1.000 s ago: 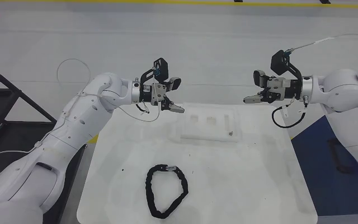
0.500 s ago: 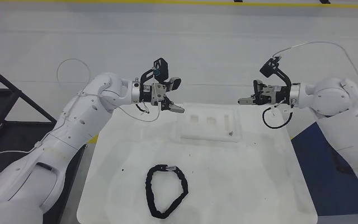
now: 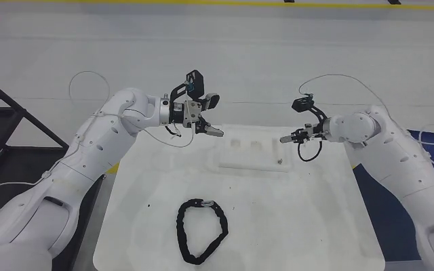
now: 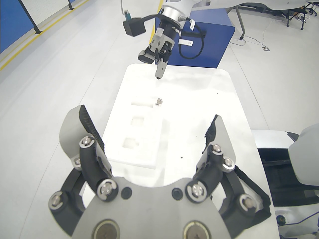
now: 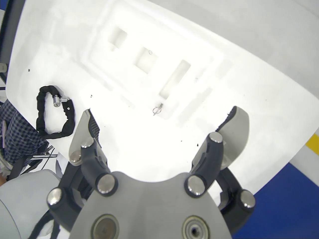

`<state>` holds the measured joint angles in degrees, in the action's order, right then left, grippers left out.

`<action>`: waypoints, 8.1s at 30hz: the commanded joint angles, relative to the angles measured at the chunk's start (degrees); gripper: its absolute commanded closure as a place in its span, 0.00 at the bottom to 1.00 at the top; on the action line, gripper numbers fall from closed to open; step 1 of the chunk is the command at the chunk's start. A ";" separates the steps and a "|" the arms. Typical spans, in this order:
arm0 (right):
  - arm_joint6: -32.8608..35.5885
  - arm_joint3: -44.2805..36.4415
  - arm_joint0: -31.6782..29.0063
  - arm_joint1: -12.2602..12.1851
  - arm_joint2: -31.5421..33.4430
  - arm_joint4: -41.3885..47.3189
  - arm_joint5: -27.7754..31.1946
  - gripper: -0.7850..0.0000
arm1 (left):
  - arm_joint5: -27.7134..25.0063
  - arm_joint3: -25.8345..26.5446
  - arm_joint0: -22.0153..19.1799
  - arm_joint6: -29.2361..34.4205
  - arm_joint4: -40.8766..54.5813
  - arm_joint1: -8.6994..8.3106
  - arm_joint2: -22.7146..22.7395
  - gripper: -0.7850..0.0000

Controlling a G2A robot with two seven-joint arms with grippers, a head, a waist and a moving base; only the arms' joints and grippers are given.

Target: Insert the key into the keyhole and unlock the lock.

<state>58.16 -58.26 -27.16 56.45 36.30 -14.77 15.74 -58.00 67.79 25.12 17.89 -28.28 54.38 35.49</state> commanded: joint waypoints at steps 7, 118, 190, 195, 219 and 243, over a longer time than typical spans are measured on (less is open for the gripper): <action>-0.15 7.31 0.77 4.49 -4.81 1.01 -6.45 0.00 | 0.00 0.00 0.00 -0.01 0.00 0.00 0.00 0.00; 0.70 11.40 -5.04 15.55 -2.68 -5.87 -37.35 1.00 | 0.00 0.00 0.00 -0.01 0.00 0.00 0.00 0.00; 10.10 -42.78 -34.65 1.41 43.53 9.49 -19.16 1.00 | 2.88 2.80 4.62 5.89 -7.29 -1.03 0.25 0.00; 10.10 -42.78 -34.65 1.41 43.53 9.49 -19.16 1.00 | 0.00 1.96 8.03 7.69 -8.49 -1.75 -0.17 0.00; 10.10 -42.78 -34.65 1.41 43.53 9.49 -19.16 1.00 | 0.00 8.62 9.48 3.20 -10.72 -7.31 -16.19 0.00; 10.10 -42.78 -34.65 1.41 43.53 9.49 -19.16 1.00 | 0.00 7.14 12.41 -4.65 -14.47 -8.05 -13.36 0.00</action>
<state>68.27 -101.04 -61.81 57.86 79.83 -5.28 -3.42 -57.19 75.56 37.01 15.29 -41.82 46.55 21.59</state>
